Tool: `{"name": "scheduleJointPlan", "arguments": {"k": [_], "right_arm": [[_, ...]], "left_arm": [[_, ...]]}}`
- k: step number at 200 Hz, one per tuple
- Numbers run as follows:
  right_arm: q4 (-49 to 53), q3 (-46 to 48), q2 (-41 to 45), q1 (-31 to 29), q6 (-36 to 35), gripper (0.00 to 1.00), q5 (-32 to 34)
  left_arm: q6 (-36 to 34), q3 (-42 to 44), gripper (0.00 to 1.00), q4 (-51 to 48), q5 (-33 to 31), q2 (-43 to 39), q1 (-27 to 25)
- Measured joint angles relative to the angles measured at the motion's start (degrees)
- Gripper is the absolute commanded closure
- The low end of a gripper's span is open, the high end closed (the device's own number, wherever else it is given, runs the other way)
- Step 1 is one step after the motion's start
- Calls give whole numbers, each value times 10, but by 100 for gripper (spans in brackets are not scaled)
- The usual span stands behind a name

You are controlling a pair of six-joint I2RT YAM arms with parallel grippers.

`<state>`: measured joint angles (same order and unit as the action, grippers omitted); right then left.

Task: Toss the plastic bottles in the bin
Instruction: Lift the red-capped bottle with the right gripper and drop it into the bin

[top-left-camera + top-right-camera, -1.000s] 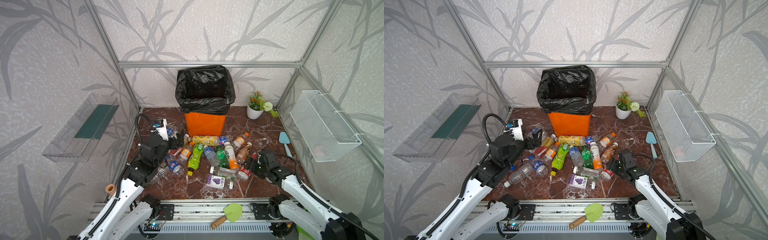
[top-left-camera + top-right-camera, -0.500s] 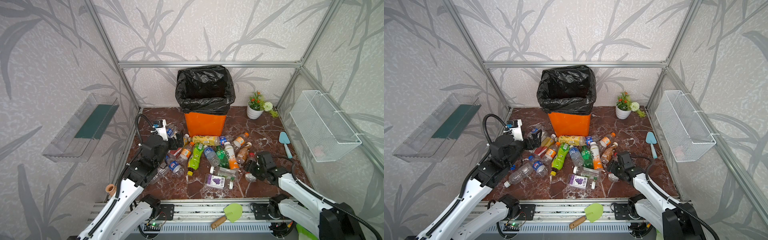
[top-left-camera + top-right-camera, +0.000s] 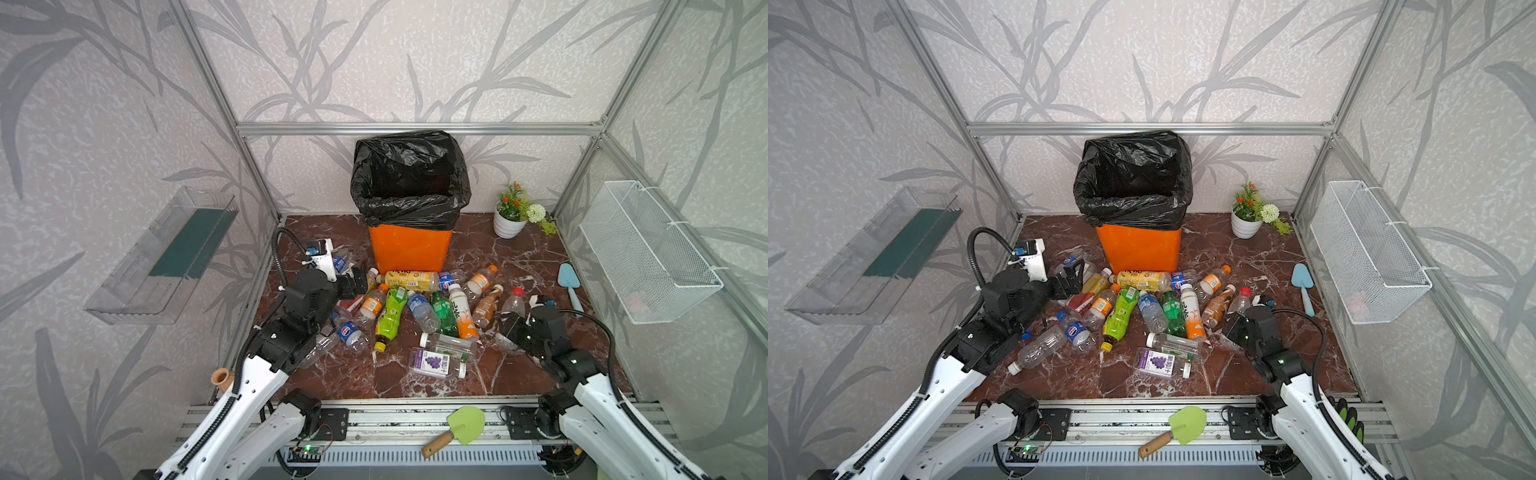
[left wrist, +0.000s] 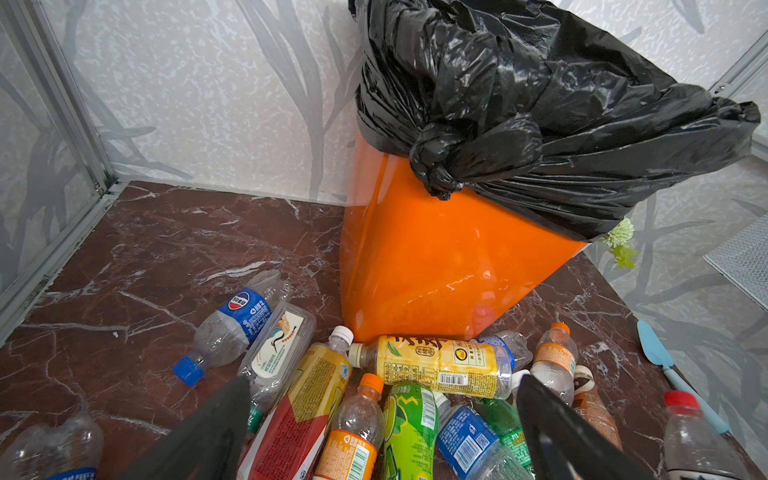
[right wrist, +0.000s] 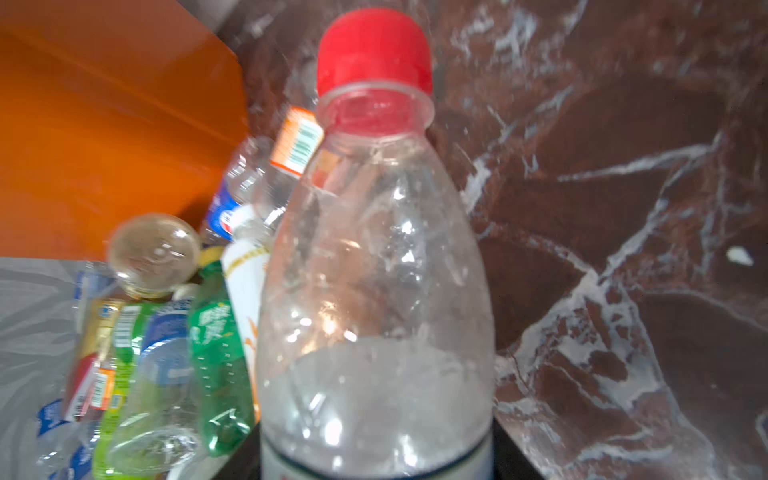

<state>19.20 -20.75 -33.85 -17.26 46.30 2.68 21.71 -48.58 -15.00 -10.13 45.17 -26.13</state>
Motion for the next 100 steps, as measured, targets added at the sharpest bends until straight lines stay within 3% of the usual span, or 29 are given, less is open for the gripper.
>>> {"name": "scheduleJointPlan", "arguments": {"k": [25, 51, 75, 100], "right_arm": [[-5, -35, 90, 0, -33, 50, 42], [-57, -138, 86, 0, -95, 50, 66], [-139, -259, 10, 0, -149, 49, 61], [-232, -422, -143, 0, -170, 47, 0]], "left_arm": [[9, 4, 1, -1, -19, 0, 0], [21, 17, 1, -9, -44, 0, 0], [37, 37, 1, -20, -59, 1, 0], [50, 50, 1, -38, -67, 2, 0]]}}
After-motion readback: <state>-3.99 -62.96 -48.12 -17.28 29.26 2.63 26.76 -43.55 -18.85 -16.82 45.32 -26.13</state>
